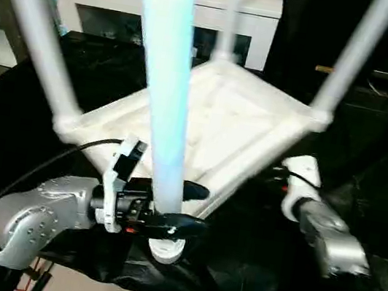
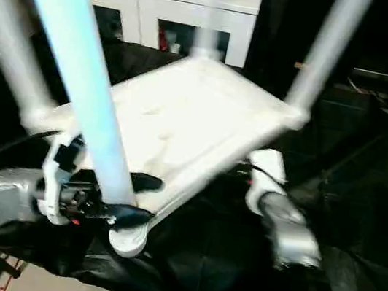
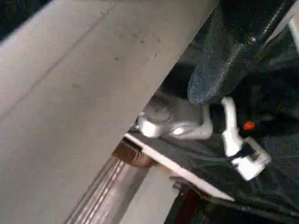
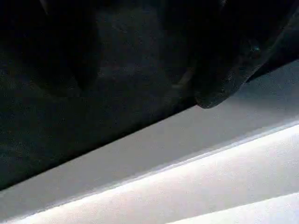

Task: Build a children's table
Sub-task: Rotate table base

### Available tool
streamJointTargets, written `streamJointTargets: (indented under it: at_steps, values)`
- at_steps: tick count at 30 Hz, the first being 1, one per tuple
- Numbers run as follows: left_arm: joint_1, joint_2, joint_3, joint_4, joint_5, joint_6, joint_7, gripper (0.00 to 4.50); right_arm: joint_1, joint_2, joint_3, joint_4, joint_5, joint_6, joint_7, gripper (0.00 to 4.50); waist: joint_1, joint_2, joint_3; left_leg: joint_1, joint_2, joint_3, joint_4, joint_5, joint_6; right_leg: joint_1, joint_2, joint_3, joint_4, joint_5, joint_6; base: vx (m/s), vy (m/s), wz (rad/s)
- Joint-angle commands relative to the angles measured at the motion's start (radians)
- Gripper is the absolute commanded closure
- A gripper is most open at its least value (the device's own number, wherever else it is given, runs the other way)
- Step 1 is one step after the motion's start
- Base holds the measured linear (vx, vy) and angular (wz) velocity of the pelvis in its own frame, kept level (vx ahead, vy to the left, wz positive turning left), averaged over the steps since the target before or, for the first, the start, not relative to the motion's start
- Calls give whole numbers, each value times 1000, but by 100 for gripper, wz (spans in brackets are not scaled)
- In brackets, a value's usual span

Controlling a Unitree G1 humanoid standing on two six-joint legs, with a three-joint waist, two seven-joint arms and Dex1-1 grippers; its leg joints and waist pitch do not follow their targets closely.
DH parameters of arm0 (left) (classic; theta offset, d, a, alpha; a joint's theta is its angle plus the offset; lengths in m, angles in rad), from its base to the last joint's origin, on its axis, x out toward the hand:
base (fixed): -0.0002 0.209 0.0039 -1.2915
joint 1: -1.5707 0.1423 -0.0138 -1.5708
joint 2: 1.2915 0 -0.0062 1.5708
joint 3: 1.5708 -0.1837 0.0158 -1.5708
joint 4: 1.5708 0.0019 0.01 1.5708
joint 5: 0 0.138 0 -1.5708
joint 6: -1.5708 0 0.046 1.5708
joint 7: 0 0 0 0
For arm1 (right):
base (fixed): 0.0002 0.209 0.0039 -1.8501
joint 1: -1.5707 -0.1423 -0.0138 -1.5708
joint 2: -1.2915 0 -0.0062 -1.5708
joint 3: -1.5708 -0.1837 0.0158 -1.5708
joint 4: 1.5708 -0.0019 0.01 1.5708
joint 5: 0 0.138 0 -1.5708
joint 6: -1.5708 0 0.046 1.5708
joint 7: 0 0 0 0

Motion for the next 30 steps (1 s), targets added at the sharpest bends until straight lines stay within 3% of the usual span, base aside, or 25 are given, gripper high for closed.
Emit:
streamJointTargets:
  at_steps: [1, 6, 7, 9, 11, 12, 14, 19, 23, 30]
  values:
    - [-59, -49, -31, 52, 59, -61, 49, 3, -58, 49, 47, 47, -11, -38, 32, 0, 6, -14, -56, 14, -5, 12, -63, -247, 3, 44, -14, 16, -75, -210, -225, 0, 0, 0]
    - [-158, -134, -81, 155, 128, -127, 92, 3, -102, 82, 64, 106, -28, -73, 50, 0, 5, -16, -56, 11, -5, 8, -68, -272, -9, 48, -18, 15, -79, -254, -200, 0, 0, 0]
    - [-174, -151, -92, 171, 138, -137, 95, 3, -104, 85, 65, 108, -24, -80, 65, 0, 6, -16, -58, 16, -3, 10, -65, -270, -6, 44, -18, 17, -81, -243, -203, 0, 0, 0]
    - [-198, -181, -112, 193, 154, -154, 97, 3, -105, 90, 70, 112, -21, -89, 84, 0, 6, -17, -58, 10, -4, 9, -65, -255, -2, 49, -19, 17, -77, -224, -211, 0, 0, 0]
    - [-223, -223, -131, 223, 179, -177, 103, 3, -110, 96, 76, 128, -23, -108, 105, 0, 9, -17, -62, 12, -4, 11, -61, -228, 7, 48, -18, 17, -76, -182, -221, 0, 0, 0]
    - [-240, -262, -155, 249, 201, -200, 108, 3, -109, 104, 85, 133, -23, -125, 134, 0, 11, -13, -64, 6, -5, 9, -59, -195, 20, 55, -19, 15, -70, -126, -237, 0, 0, 0]
    - [-253, -290, -180, 279, 237, -235, 123, 3, -112, 111, 87, 147, -30, -135, 133, 0, 10, -13, -66, 5, -5, 9, -57, -177, 32, 58, -19, 14, -68, -87, -251, 0, 0, 0]
    - [-292, -336, -188, 397, 366, -383, 228, 3, -136, 108, 62, 198, -44, -165, 75, 0, 6, -13, -67, 7, -4, 8, -54, -191, 53, 59, -20, 12, -73, -84, -266, 0, 0, 0]
    - [-302, -319, -169, 454, 440, -451, 258, 3, -144, 64, 16, 219, -36, -183, 72, 0, 7, -20, -67, 7, -3, 8, -54, -203, 54, 62, -22, 12, -75, -108, -259, 0, 0, 0]
    - [-260, -218, -167, 444, 447, -470, 153, 3, -121, -31, -2, 162, -12, -182, 186, 0, 26, -11, -68, 13, 0, 10, -54, -204, 60, 56, -18, 11, -69, -88, -273, 0, 0, 0]
